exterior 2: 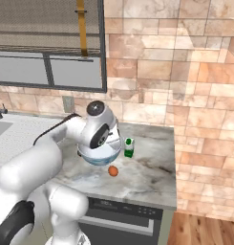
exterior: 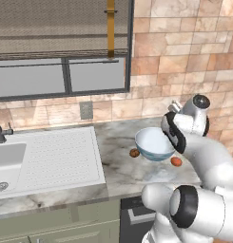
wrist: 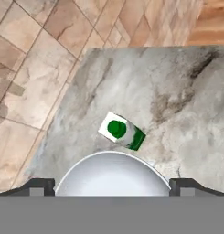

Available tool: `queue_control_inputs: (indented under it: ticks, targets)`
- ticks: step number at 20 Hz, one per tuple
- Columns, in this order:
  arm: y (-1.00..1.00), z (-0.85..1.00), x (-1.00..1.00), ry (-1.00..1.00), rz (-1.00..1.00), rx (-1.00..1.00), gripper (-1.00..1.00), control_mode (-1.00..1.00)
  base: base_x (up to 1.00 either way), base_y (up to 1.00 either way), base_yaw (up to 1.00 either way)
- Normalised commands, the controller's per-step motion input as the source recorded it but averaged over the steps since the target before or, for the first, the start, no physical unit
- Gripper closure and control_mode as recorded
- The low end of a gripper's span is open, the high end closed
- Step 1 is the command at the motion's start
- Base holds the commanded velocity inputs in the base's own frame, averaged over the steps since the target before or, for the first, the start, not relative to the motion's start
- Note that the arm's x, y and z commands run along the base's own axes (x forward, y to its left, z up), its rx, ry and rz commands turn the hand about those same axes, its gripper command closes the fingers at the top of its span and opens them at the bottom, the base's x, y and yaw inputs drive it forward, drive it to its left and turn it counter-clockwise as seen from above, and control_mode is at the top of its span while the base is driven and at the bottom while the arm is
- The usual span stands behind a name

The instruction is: Gather the eggs and milk located in the vicinity of the sink area and place them right next to the bowl.

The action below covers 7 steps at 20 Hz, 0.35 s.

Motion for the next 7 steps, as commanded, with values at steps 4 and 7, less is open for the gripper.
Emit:
queue_control_inputs:
  ticks: [4,7]
  targets:
    - [0.97,0.08,-0.36,0.09,0.18,-0.17,-1.0,-1.0,0.0,0.0,0.0]
    - [0.75,0.26,-0.19,0.15,0.21,-0.04,-1.0,-1.0,0.0,0.0,0.0]
